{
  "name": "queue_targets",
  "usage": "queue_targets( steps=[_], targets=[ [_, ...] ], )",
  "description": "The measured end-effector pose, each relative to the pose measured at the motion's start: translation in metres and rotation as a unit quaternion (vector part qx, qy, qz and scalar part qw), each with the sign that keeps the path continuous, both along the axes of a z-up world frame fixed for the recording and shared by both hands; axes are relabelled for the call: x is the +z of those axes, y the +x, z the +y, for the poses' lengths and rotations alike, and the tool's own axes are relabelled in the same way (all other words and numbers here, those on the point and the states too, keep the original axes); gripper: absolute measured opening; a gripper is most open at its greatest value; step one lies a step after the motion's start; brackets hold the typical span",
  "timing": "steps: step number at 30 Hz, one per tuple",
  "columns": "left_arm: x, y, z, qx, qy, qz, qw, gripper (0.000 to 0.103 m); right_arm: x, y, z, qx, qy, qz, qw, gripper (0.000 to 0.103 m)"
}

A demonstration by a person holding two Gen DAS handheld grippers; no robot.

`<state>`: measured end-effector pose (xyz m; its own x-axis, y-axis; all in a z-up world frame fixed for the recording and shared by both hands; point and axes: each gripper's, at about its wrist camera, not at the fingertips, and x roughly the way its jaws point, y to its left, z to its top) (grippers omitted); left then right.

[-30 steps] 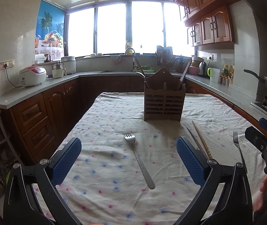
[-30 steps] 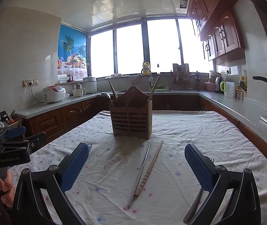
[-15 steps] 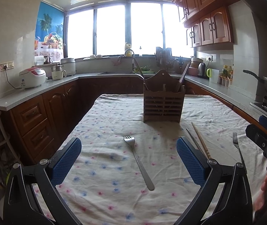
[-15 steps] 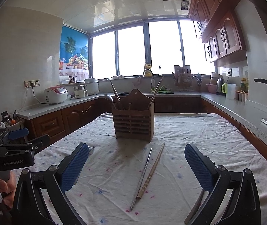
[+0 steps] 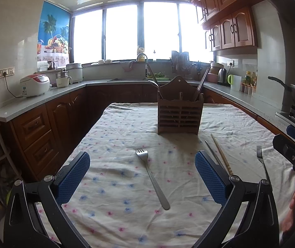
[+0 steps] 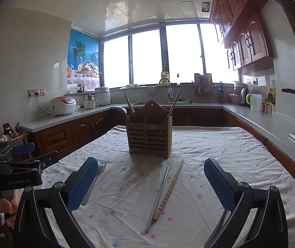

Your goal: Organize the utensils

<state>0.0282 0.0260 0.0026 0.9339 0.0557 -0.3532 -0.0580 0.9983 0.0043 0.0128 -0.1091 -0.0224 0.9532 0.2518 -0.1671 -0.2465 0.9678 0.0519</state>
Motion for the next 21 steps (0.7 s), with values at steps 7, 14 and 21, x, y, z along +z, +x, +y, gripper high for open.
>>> queue_targets(
  steps=[7,14,21],
  targets=[
    [-0.0012,0.0016,-0.0008,-0.003,0.000,0.003,1.0000,0.103,0.0012,-0.0008,0.0000,0.001,0.002,-0.001,1.000,0.103],
    [-0.0015,0.0029,-0.0022,-0.006,0.001,0.004,1.0000,0.103,0.0016,-0.0011,0.0003,0.001,0.002,-0.002,1.000,0.103],
    [-0.0014,0.0036,-0.0032,-0.008,0.001,0.006,1.0000,0.103,0.0026,-0.0007,0.0007,0.002,0.003,0.000,1.000,0.103]
  ],
)
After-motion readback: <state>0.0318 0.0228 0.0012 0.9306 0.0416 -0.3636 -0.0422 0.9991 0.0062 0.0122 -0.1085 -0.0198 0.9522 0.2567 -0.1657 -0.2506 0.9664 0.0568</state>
